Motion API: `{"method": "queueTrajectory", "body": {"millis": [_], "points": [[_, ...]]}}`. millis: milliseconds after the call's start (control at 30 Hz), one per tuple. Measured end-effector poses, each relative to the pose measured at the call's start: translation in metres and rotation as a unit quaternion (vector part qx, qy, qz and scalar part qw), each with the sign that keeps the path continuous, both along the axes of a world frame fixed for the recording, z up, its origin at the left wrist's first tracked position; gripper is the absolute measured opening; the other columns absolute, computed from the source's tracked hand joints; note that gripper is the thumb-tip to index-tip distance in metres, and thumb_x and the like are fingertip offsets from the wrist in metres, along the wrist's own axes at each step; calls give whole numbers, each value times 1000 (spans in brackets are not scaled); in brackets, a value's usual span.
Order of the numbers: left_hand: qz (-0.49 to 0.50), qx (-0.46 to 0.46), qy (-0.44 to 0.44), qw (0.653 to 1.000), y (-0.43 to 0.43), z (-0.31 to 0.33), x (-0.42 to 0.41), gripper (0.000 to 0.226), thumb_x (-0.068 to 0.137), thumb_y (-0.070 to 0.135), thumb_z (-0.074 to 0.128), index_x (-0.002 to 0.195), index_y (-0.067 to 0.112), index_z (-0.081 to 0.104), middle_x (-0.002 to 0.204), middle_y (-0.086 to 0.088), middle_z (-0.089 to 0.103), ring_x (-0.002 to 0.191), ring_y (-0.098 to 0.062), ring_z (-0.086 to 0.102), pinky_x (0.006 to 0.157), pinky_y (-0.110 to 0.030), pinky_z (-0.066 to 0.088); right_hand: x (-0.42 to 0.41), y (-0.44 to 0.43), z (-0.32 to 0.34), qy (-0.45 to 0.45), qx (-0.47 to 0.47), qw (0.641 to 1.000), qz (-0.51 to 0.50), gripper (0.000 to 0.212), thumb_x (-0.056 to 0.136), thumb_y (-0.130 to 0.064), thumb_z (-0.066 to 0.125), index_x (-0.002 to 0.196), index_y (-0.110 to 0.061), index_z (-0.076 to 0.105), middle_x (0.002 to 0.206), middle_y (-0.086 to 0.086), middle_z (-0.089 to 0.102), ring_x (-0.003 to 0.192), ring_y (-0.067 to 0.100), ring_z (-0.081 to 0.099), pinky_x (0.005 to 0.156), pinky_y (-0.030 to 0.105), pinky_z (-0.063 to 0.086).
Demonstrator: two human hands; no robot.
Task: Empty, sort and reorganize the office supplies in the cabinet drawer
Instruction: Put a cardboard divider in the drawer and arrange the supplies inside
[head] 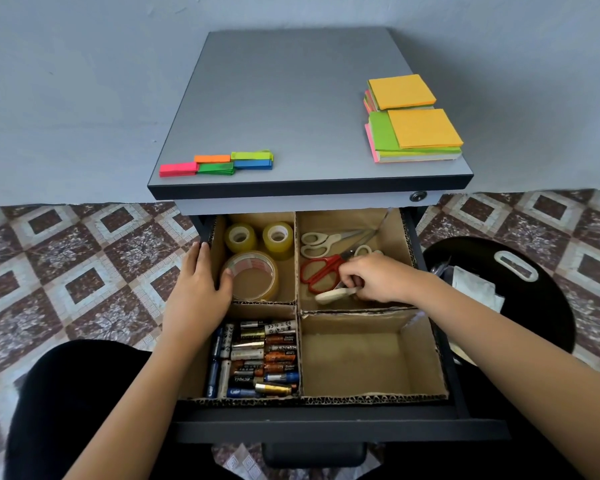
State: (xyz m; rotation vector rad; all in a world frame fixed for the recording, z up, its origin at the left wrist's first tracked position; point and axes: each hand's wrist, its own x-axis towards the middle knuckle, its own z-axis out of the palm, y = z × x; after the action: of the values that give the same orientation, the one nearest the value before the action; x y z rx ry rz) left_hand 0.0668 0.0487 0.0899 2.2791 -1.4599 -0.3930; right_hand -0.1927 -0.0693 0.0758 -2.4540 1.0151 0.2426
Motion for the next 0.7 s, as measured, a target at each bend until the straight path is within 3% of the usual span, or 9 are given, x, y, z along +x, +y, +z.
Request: {"method": "queueTrajectory", "body": {"millis": [133,333,433,533,600,700], "points": [[0,-1,3,1000,0,0,0,64,96,31,47,149,9,20,157,-5,15,140,-25,26,105,-41,34,-2,2,-1,41,-16,999,28,22,79,3,56,81,-17,48,85,-5,45,80,17,45,70,31,39],[-3,-1,7,1000,0,-1,1,65,96,31,47,149,8,19,157,-5,14,142,-24,23,107,-41,32,0,-5,-1,110,41,993,15,35,86,-9,61,119,-20,58,107,-2,49,98,21,51,85,32,45],[-4,-2,7,1000,-1,0,1,65,96,31,47,149,8,19,157,-5,14,142,-24,24,107,-40,32,0,-6,-1,114,30,993,5,26,88,-14,61,113,-17,66,111,5,60,97,24,57,88,37,48],[-4,-4,8,1000,-1,0,1,65,96,31,47,149,7,19,157,-6,14,141,-25,24,107,-40,33,1,-3,-1,79,18,997,-6,16,86,-14,64,102,-15,66,93,2,59,91,23,57,88,39,47],[-4,-3,6,1000,0,0,1,65,96,32,46,149,8,19,157,-6,14,141,-25,24,106,-40,33,2,-1,0,50,13,999,-1,8,83,-12,66,89,-15,61,86,0,56,86,23,56,84,40,48],[-5,-1,5,1000,0,0,1,65,96,33,46,149,8,18,157,-5,14,141,-25,25,106,-41,34,5,3,2,17,0,1000,18,13,81,-7,64,80,-15,53,84,0,54,81,22,54,75,38,48]]}}
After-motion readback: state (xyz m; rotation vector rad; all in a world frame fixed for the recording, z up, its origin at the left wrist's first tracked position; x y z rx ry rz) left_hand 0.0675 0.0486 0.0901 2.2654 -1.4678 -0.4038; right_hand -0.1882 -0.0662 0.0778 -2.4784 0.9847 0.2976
